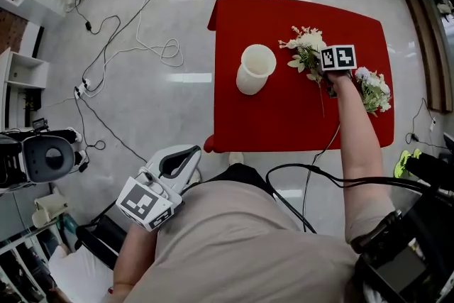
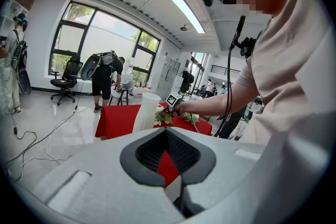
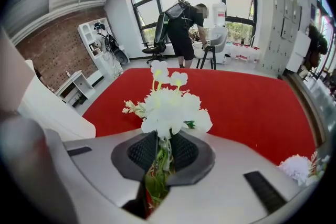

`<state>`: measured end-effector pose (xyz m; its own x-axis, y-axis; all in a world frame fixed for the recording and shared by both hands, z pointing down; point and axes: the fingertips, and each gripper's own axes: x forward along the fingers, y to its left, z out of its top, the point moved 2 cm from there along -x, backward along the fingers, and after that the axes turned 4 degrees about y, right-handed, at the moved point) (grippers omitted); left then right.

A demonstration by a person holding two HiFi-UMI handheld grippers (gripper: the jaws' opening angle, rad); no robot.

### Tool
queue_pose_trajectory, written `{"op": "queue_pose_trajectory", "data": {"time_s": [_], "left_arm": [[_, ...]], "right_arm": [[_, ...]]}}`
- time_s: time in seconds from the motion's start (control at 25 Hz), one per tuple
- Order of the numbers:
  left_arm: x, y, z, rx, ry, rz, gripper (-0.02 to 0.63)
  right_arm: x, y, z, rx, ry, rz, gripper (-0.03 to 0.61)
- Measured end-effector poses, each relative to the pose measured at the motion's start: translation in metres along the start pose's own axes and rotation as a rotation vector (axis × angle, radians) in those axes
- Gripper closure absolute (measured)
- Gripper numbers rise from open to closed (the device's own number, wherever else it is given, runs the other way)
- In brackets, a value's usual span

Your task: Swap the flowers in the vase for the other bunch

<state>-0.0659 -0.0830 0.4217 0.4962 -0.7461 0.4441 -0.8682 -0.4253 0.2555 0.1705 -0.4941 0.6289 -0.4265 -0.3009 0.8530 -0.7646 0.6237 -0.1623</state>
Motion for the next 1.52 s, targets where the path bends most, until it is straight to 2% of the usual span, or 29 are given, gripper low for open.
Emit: {"op": "queue_pose_trajectory", "data": {"time_s": [0.44,0.88,1.52], "left_arm": [[-0.02,0.001,-0.003,0.025,-0.013,-0.033,0.607],[-0.04,-0.006,-0.008,0.044,-0.045,-0.091,0.607],[-0.079,-0.001,-0.007,0.05,-0.107,-0.143,0.607]], "right_arm": [[-0.054,0.009,0.015,0.039,-0.179,-0.074,0.532],[-0.157,0.026,0.039,0.048,-0.419,-0.143,0.534],[-0.314,0.127,0.105,-0.066,-0.809,-0.156,0.534]]}}
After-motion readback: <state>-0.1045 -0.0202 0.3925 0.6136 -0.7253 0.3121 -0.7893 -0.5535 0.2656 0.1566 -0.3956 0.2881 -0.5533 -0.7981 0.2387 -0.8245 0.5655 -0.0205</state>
